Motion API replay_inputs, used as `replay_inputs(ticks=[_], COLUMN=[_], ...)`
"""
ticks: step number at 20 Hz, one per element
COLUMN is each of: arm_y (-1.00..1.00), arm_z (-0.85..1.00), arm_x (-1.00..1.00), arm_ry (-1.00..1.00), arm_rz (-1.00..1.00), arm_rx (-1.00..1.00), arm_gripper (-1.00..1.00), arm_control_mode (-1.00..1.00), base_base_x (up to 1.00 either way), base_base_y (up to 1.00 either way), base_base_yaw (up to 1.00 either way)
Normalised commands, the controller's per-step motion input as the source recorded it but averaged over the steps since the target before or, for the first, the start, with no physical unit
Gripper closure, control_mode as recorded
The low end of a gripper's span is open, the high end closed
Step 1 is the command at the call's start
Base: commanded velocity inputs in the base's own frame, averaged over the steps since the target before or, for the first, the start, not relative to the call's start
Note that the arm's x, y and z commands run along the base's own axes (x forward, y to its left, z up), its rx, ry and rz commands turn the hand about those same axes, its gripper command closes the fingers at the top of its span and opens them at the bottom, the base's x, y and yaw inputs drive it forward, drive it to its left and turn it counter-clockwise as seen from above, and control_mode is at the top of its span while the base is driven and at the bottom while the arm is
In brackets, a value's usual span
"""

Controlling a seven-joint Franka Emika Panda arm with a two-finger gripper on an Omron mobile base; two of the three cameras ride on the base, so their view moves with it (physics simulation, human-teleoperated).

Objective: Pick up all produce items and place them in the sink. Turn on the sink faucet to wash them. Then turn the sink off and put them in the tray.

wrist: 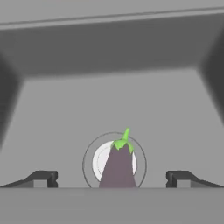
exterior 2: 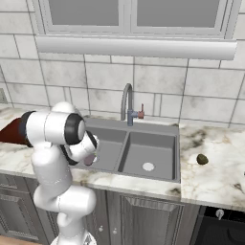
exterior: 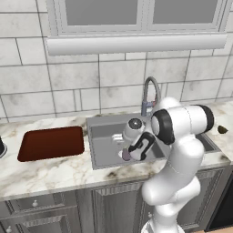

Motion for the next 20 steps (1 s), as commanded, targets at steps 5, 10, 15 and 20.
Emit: replay_inputs(ticks=[5, 10, 15, 20], arm_y=[0.13, 0.29, 0.26, 0.26], arm_z=[0.96, 1.00, 1.00, 1.00], arm_x=[0.00, 0.01, 0.14, 0.25], arm_ry=[-0.01, 0.00, 0.05, 0.12], arm_rz=[0.00, 0.00, 0.00, 0.00], arm_rx=[0.00, 0.00, 0.00, -0.02], arm_gripper=[-1.00, -1.00, -1.00, -1.00], arm_control_mode=[-1.00, -1.00, -1.00, -1.00], base_base_x=[0.00, 0.00, 0.00, 0.00], base_base_y=[0.00, 0.00, 0.00, 0.00], base_base_yaw=[0.00, 0.00, 0.00, 0.00])
